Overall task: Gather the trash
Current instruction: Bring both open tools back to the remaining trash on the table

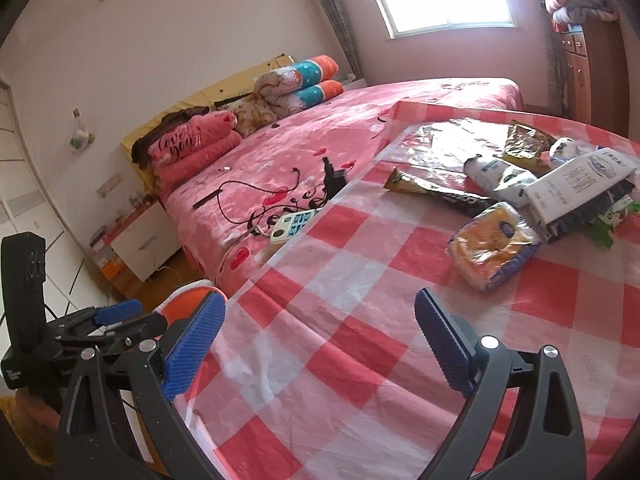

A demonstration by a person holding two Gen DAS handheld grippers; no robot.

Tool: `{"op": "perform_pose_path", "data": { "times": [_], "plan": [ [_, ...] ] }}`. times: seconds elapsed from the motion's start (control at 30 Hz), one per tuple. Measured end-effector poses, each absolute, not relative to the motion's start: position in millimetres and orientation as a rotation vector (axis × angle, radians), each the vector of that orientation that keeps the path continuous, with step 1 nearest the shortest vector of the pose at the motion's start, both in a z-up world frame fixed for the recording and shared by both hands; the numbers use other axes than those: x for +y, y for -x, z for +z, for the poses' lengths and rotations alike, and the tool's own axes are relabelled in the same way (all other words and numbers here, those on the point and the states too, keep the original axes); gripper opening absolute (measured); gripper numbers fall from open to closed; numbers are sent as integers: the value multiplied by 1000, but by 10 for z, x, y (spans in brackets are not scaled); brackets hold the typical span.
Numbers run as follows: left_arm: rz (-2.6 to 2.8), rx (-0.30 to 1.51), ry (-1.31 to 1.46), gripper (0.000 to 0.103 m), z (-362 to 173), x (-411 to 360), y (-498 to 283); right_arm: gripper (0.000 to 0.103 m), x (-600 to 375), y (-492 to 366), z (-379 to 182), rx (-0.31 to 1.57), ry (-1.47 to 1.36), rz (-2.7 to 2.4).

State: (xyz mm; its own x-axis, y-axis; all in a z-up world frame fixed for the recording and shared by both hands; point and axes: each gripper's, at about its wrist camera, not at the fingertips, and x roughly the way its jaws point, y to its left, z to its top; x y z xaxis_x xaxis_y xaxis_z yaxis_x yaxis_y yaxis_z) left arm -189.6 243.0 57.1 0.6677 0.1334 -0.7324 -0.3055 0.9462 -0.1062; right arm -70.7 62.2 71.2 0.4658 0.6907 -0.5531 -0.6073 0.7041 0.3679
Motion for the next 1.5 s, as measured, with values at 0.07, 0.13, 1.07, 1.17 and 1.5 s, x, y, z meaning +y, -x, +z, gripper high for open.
{"op": "perform_pose_path", "data": {
  "times": [0.07,0.13,1.07,1.17,1.5],
  "plan": [
    [238,811,213,86,582,2349,1855,95,553,696,723,733,-138,795],
    [226,816,195,86,597,2248,1814,95,478,673,734,731,-155,789],
    [-68,705,-73,90,1275,694,429,95,-1263,76,709,722,-496,463],
    [-96,698,-95,90,1302,510,115,95,-1471,18,692,718,-508,406],
    [-70,796,-5,90,949,355,-1244,95,-1982,-224,758,756,-503,315]
  ]
}}
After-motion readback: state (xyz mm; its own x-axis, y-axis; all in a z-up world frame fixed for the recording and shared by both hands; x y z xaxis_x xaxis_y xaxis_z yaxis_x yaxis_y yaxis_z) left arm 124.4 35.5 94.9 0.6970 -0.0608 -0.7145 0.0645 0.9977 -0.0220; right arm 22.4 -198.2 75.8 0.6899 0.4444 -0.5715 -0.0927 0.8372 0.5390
